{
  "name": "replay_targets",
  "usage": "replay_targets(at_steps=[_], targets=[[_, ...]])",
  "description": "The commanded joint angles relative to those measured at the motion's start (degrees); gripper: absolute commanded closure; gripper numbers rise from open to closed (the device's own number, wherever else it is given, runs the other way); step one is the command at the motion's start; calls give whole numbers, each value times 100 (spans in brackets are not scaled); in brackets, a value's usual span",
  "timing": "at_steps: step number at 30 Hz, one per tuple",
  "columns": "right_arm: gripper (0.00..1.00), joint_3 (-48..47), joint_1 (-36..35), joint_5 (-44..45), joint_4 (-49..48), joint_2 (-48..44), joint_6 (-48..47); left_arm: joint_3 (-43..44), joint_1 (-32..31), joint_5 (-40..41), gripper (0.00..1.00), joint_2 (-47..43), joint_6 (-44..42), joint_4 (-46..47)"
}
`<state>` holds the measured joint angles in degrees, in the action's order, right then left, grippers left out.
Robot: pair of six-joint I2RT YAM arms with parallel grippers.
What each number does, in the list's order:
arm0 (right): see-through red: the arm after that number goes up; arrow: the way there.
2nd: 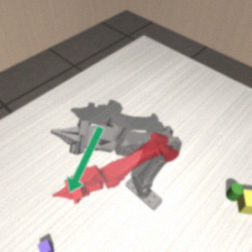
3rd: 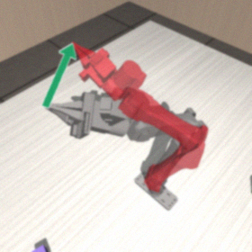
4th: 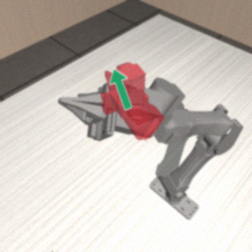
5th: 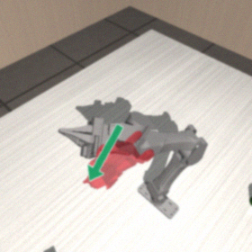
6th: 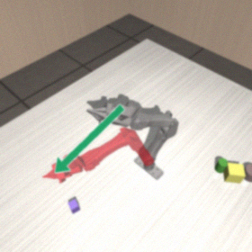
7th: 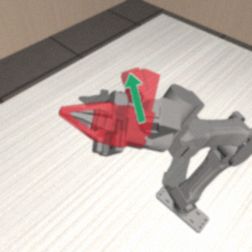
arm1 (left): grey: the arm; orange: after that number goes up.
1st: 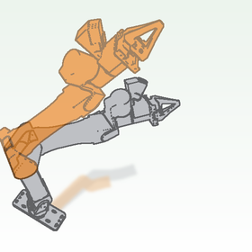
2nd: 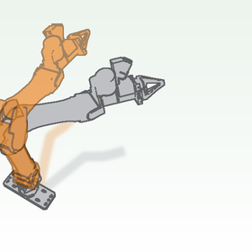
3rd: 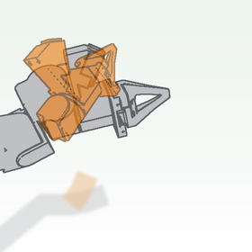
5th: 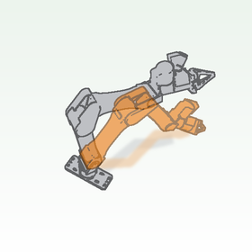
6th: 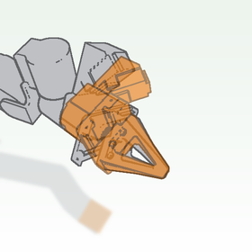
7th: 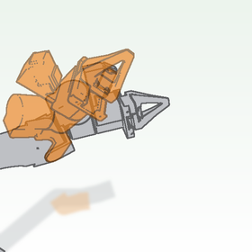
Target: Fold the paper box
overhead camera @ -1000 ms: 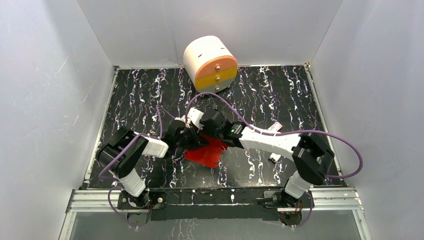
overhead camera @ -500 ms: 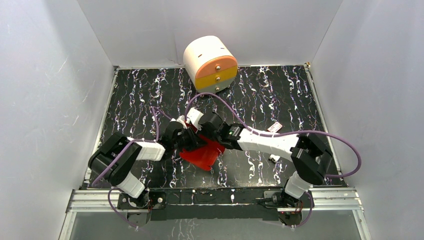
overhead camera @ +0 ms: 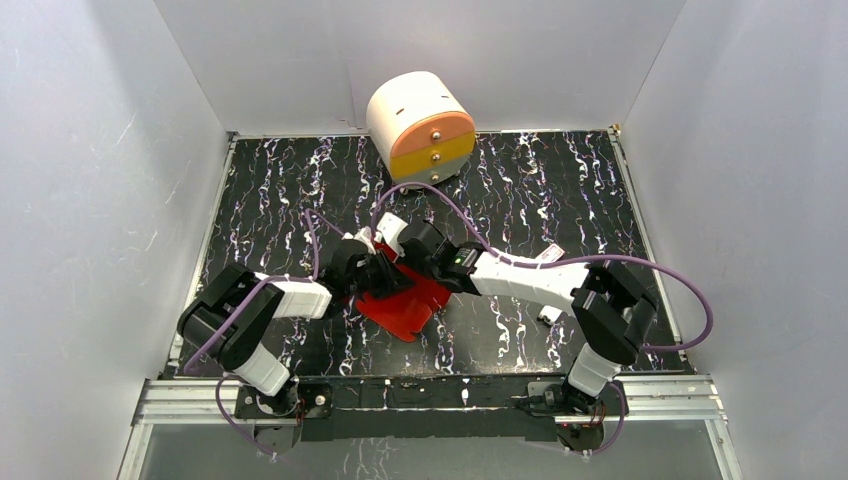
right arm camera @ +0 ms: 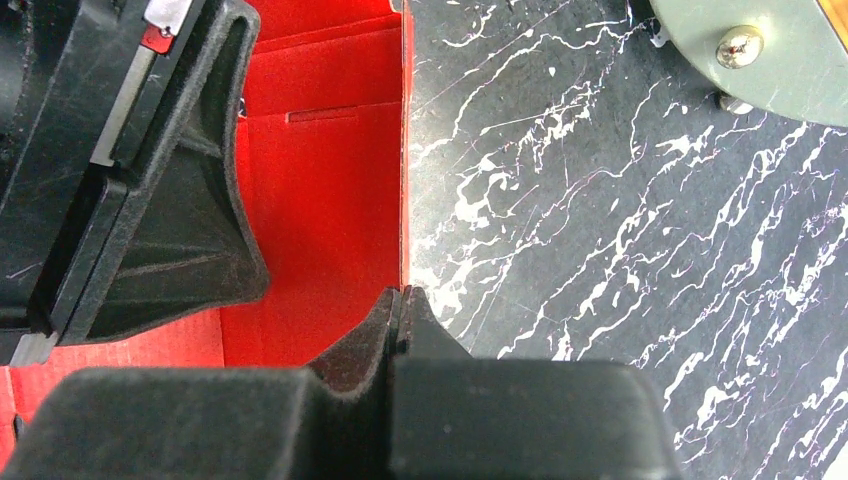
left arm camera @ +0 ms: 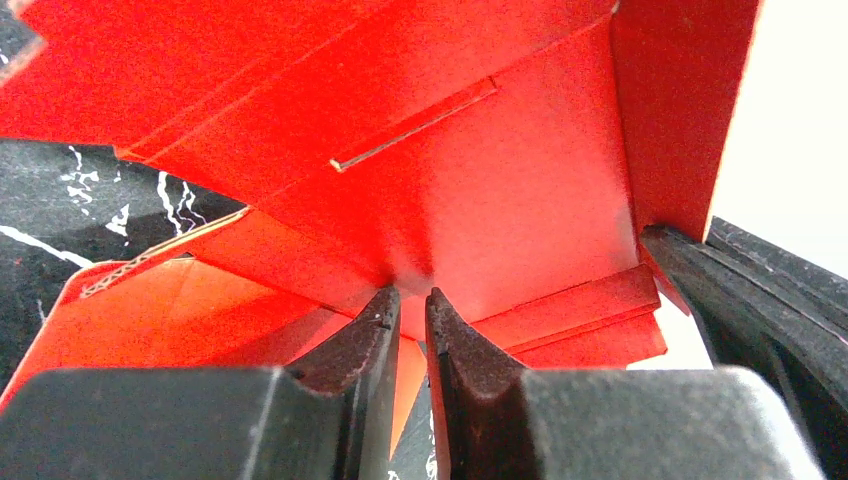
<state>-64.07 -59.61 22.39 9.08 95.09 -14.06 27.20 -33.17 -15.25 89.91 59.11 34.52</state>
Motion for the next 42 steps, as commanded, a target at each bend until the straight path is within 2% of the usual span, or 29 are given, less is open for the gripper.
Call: replay_targets(at_steps=[1, 8, 15, 19, 25, 42], targets=[[100, -220, -129, -701, 132, 46, 205, 75, -5, 360, 85, 296, -196, -159], [100, -136, -119, -520, 93, 118, 259, -131, 2, 242, 89, 195, -94, 58], [100, -114, -116, -268, 13, 90, 400, -284, -1, 563, 91, -650, -166, -661], [100, -101, -121, -312, -44, 97, 395, -241, 3, 719, 91, -803, -263, -938], [100, -123, -120, -332, -46, 112, 401, -191, 3, 688, 100, -825, -272, -1115], [100, -79, -114, -371, -117, 71, 392, -229, 3, 1005, 100, -1349, -310, -1636]])
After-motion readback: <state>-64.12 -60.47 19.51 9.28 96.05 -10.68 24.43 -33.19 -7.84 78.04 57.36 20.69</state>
